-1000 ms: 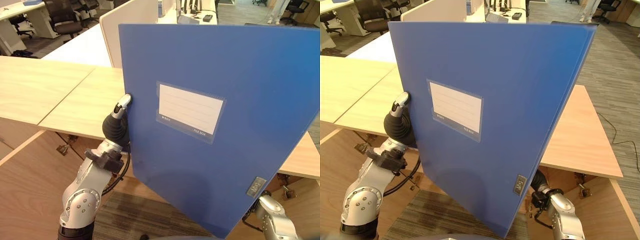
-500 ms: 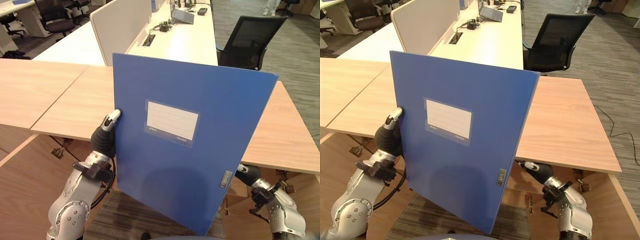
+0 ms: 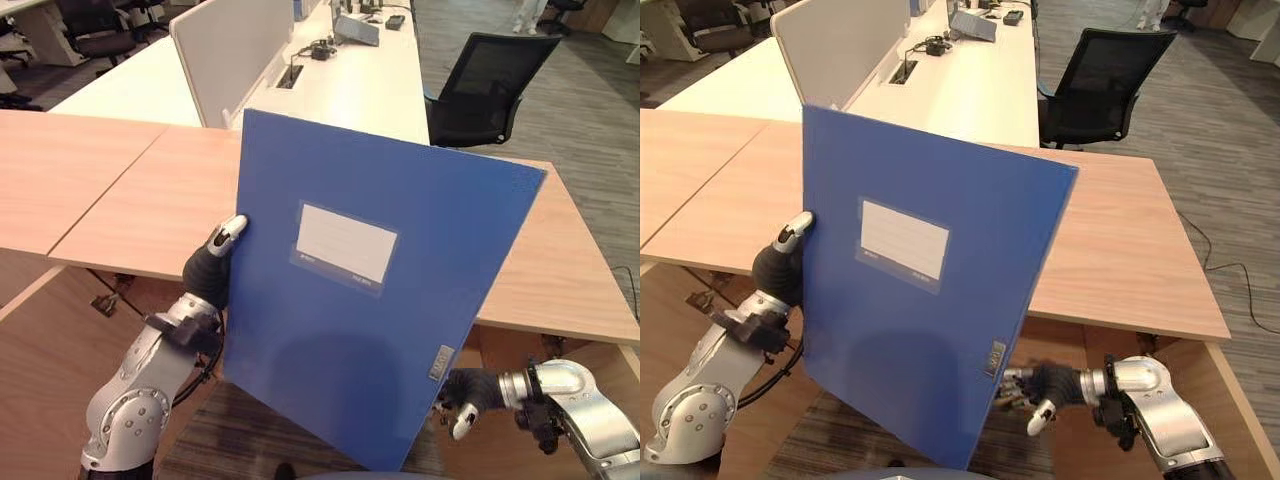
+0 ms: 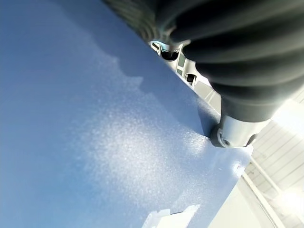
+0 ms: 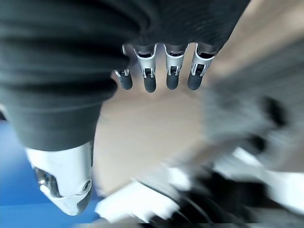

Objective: Put the empty folder in the office cabinet

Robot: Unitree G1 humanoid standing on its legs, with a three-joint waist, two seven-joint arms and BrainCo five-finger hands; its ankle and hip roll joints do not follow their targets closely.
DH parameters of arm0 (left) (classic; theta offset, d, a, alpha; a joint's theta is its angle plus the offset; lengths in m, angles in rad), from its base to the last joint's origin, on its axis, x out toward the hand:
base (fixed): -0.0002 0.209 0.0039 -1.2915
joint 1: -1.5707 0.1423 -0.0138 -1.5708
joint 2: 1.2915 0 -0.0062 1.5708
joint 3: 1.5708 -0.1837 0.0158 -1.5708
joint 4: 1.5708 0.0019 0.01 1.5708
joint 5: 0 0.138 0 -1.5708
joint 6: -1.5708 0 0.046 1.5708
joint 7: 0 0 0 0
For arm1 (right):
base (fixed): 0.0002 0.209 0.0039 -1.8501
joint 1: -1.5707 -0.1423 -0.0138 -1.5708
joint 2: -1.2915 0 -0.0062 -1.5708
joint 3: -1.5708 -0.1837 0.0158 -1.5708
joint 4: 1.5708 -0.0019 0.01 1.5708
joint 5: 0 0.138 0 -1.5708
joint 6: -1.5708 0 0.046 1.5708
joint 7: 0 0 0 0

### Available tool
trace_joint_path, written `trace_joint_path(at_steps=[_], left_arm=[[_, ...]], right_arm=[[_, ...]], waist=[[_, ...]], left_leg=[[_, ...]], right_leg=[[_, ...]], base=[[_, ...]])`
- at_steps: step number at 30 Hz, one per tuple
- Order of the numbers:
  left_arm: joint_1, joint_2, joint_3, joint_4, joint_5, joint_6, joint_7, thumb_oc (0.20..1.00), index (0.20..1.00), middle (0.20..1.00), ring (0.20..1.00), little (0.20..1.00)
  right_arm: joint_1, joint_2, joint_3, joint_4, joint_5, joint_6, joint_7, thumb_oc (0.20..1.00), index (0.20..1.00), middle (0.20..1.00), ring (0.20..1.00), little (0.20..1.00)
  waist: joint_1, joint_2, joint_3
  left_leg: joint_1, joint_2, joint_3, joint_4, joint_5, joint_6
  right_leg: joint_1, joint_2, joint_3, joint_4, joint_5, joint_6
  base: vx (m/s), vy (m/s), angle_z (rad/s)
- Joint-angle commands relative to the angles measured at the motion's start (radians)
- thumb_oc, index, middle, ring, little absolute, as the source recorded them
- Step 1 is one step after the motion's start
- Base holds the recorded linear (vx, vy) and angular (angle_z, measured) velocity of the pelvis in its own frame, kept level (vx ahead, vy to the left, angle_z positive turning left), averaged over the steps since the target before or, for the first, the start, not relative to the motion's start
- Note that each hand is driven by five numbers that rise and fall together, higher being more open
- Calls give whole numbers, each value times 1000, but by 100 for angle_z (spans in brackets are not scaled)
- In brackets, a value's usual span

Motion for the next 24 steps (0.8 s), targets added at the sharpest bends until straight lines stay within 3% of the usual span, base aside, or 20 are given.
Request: trace_joint_path(at_steps=[1,5,12,14,16,24], left_arm=[[-91,-11,-6,35,-82,-76,28,200,200,200,200,200],[-102,-1,17,43,-78,-69,30,200,200,200,200,200],[-83,82,6,29,-99,-78,42,200,200,200,200,200],[-67,99,6,22,-108,-78,43,200,200,200,200,200],[-31,113,15,12,-134,-77,39,200,200,200,200,200],[41,94,37,8,-163,-67,7,200,200,200,200,200]], right_arm=[[-93,-56,119,-8,-111,35,22,1000,1000,1000,1000,1000],[-128,-29,158,36,-56,66,35,1000,1000,1000,1000,1000],[-95,-44,83,21,205,34,-41,1000,1000,1000,1000,1000],[-82,-38,34,-5,266,25,-63,1000,1000,1000,1000,1000],[-61,6,-88,-45,377,25,-90,1000,1000,1000,1000,1000],[-47,165,-304,-164,491,41,-56,1000,1000,1000,1000,1000]], waist=[[18,-4,-57],[10,3,-51],[6,-2,-51],[3,-2,-52],[-7,2,-58],[-22,8,-77]], left_leg=[[42,-32,-46,2,-97,42],[45,-30,-43,2,-94,39],[46,-29,-46,2,-94,37],[46,-29,-46,2,-96,37],[46,-29,-44,2,-97,38],[47,-27,-41,2,-111,38]], right_leg=[[-32,19,36,0,-32,9],[-28,19,38,0,-31,9],[-26,20,34,0,-31,6],[-26,21,34,0,-32,6],[-28,21,35,0,-33,5],[-32,23,39,0,-44,9]], base=[[-10,-5,-4],[-2,-2,-1],[6,-2,0],[0,0,0],[0,0,0],[0,0,0]])
